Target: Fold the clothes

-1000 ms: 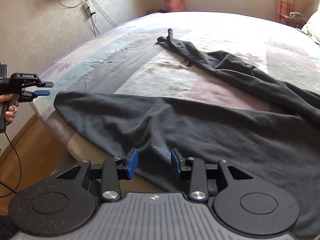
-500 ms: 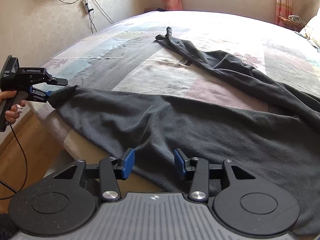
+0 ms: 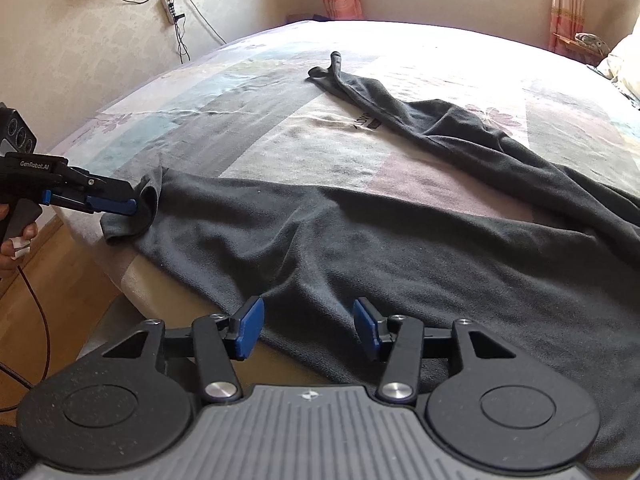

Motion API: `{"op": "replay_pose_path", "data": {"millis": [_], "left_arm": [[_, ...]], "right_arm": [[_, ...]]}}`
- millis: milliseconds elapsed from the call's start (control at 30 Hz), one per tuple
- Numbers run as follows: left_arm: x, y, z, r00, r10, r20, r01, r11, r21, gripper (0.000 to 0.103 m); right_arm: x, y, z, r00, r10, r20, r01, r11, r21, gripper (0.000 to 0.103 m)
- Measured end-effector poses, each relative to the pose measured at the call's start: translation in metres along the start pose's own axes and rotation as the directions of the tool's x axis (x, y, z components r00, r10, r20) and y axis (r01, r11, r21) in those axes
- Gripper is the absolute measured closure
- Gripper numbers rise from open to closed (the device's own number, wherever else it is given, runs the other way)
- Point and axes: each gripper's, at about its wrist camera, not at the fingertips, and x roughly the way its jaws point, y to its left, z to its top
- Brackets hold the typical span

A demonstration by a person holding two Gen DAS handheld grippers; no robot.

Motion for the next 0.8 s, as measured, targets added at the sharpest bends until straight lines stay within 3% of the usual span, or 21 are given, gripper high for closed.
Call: {"op": "replay_pose_path", "data": {"millis": [367,400,467,500,533,633,800], "left_arm": [[0.031,0.03,0.011,0.996,0.077,0.052,-0.065,0.976,-0.207,0.036],[0.033,0.031,0.012,0.995,0.086,0.055,-0.072,0.973,-0.219,0.04],[0.033,0.029,0.014,0.988,0.149,0.049,-0.136,0.969,-0.207,0.059],[0.033,0.027,0.015,0.98,0.194,0.043,-0.183,0.965,-0.19,0.08],[0.031,0.028,0.015,0.978,0.206,0.042,-0.195,0.964,-0.182,0.088],[0.019,0.032,0.019,0.972,0.228,0.053,-0.217,0.962,-0.164,0.09],[-0.017,0.042,0.043,0.946,0.294,0.136,-0.273,0.95,-0.154,0.094]], "right_arm": [[0.0,0.005,-0.001,1.0,-0.012,0.0,0.012,1.0,-0.017,0.048],[0.0,0.004,-0.001,1.0,-0.015,0.0,0.015,1.0,-0.014,0.048],[0.001,0.003,-0.002,1.0,-0.022,-0.002,0.022,1.0,-0.012,0.048],[0.001,0.003,-0.002,1.0,-0.025,-0.003,0.025,1.0,-0.015,0.048],[0.0,0.004,-0.003,1.0,-0.027,-0.003,0.027,0.999,-0.019,0.048],[-0.001,0.004,-0.003,0.999,-0.034,0.004,0.035,0.999,-0.03,0.048],[0.0,0.003,-0.002,1.0,-0.03,0.007,0.03,0.999,-0.025,0.048]]}}
